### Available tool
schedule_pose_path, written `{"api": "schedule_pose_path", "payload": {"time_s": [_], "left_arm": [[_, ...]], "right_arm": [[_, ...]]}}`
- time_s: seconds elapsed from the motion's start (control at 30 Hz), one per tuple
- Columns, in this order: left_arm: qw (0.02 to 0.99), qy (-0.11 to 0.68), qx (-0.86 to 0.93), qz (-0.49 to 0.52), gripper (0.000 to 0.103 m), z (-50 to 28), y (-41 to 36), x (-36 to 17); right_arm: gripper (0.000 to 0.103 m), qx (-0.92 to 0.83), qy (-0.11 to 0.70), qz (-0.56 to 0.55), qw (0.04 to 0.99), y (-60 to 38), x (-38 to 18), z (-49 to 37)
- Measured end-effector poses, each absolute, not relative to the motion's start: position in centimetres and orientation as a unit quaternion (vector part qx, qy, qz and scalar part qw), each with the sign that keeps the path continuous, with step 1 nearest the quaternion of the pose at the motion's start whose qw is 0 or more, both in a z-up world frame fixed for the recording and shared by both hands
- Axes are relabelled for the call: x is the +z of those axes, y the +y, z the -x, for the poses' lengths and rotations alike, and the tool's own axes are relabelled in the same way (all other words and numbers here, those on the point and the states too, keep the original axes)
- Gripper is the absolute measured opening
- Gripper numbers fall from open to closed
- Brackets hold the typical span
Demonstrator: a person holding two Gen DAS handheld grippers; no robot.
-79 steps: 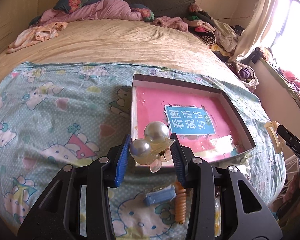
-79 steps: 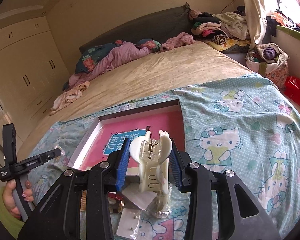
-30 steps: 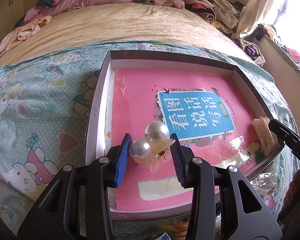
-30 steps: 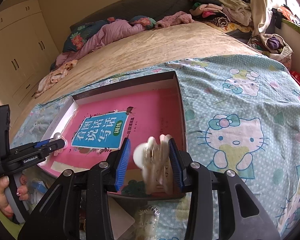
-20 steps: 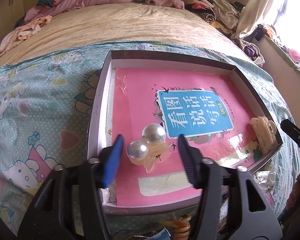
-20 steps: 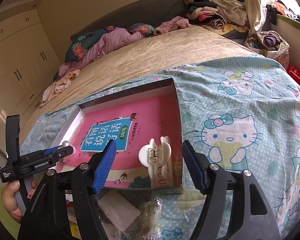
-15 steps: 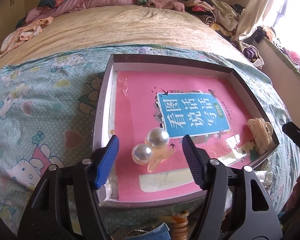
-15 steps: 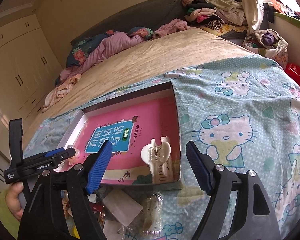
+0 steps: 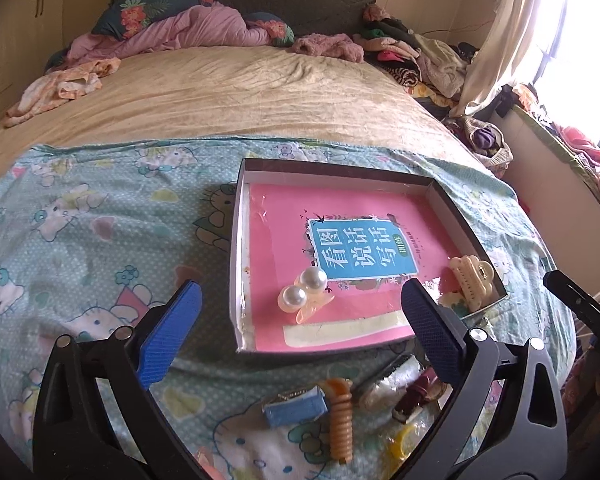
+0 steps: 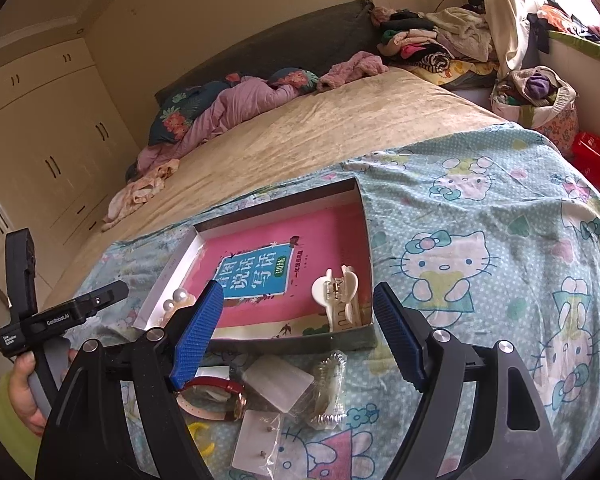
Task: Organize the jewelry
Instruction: 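Grasp the bagged yellow bangles with the left tool while the right grasps the clear bag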
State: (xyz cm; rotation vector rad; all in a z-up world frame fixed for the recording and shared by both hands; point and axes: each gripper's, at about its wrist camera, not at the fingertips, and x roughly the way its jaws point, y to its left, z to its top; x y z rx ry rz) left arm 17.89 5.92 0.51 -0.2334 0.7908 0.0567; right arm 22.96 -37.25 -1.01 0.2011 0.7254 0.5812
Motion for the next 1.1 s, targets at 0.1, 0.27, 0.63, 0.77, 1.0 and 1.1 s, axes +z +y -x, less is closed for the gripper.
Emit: {"api": "schedule_pose_path", "payload": {"time_s": [0.1,0.27,0.63,0.77,1.0,1.1], "left_arm": [[0.917,0.38,0.027,0.116,0.093,-16.8,6.1,1.0],[0.919,0.376,0.022,0.116,0.093,-15.2,6.2,1.5],[0.918,0.381,-0.002,0.108,0.093,-12.2,4.9,1.3],[0.915,0.389,-0.013,0.105,0.093,-11.5,4.3,0.6],[0.907,0.409,-0.038,0.091,0.093,-10.2,2.6,-0.8],[0.903,0.418,-0.05,0.086,0.093,-9.7,1.9,-1.5]], "right_arm": [[0.076,0.287,0.346,-0.094,0.888,-37.0,-0.4,-22.1],[0.076,0.3,0.341,-0.09,0.886,-36.8,0.6,-20.6],[0.076,0.308,0.343,-0.079,0.884,-36.8,1.6,-18.2],[0.076,0.307,0.348,-0.07,0.883,-36.7,1.5,-17.4],[0.076,0.307,0.364,-0.06,0.877,-36.7,0.9,-16.4],[0.076,0.308,0.37,-0.06,0.875,-36.7,0.5,-16.0]]}}
